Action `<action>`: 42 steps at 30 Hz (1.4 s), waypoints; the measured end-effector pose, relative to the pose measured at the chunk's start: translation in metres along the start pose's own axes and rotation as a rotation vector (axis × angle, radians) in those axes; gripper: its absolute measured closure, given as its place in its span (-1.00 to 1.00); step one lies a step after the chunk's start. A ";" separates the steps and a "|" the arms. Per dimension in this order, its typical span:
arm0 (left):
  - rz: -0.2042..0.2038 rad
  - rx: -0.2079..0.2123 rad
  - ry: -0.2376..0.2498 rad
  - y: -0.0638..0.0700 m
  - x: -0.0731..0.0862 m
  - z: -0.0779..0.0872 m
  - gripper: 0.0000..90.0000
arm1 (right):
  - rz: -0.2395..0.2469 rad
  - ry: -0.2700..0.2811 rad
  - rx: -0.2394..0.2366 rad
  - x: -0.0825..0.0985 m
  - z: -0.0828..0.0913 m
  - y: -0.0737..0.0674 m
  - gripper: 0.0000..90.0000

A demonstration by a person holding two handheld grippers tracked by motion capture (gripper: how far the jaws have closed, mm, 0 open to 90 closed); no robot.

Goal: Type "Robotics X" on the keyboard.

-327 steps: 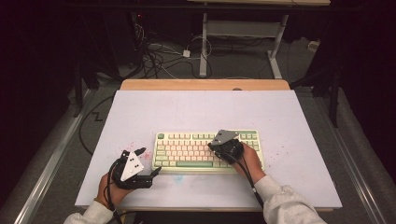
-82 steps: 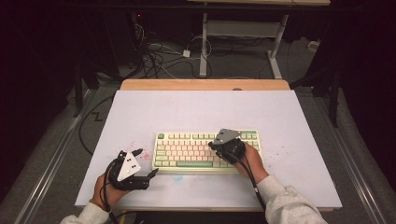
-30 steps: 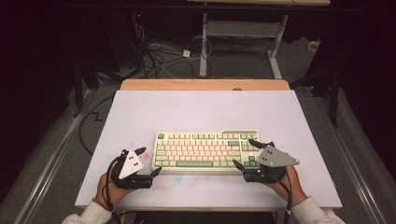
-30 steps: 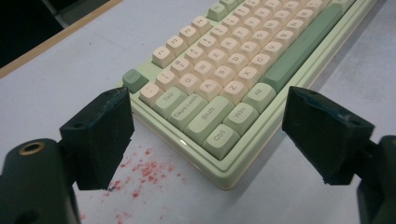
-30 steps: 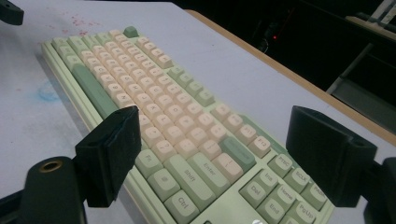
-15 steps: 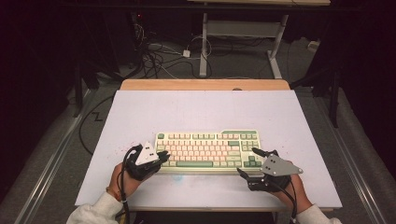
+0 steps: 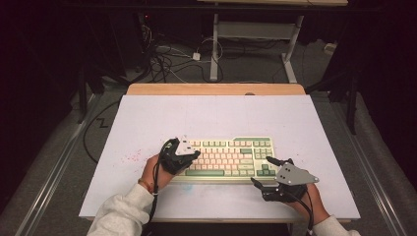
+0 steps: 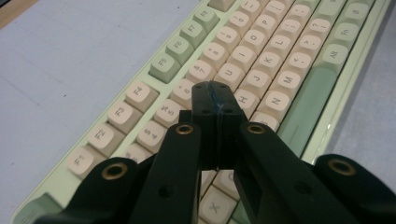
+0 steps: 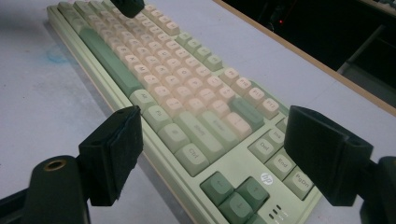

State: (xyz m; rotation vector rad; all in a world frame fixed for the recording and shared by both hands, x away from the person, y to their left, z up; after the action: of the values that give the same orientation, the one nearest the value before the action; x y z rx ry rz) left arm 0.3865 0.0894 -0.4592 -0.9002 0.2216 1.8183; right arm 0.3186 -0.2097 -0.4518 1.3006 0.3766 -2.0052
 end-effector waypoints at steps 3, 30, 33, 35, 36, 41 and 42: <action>-0.004 -0.007 -0.021 -0.002 -0.003 -0.008 0.96 | 0.001 -0.003 0.002 0.000 0.000 0.000 -0.55; -0.040 -0.052 0.004 -0.003 -0.007 0.003 0.95 | 0.004 0.006 -0.008 -0.002 0.003 0.002 -0.53; -0.041 -0.062 0.024 -0.003 -0.005 0.012 0.95 | 0.002 0.006 -0.003 -0.003 0.003 0.003 -0.53; -0.044 -0.069 0.035 -0.003 -0.002 0.017 0.95 | 0.004 0.008 -0.003 -0.003 0.003 0.003 -0.53; -0.047 -0.066 0.045 -0.002 0.000 0.020 0.95 | 0.004 0.008 -0.002 -0.003 0.003 0.003 -0.54; -0.055 -0.082 0.060 -0.002 0.006 0.029 0.95 | 0.001 0.005 -0.001 -0.003 0.003 0.004 -0.53; -0.056 -0.085 0.068 -0.002 0.007 0.030 0.95 | 0.002 0.006 -0.001 -0.003 0.003 0.004 -0.53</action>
State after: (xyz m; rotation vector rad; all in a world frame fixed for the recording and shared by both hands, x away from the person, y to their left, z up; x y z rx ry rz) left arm 0.3732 0.1114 -0.4422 -1.0195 0.1610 1.7578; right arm 0.3200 -0.2132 -0.4470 1.3057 0.3793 -2.0001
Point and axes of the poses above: each handheld gripper's, and its own axes: z roughly backward along the jaws, x roughly out of its underside, y roughly to its right, the point moved 3 cm from there along -z, roughly forward along the jaws, and after that the axes turned 10 degrees about -z, right-handed, at the moved point
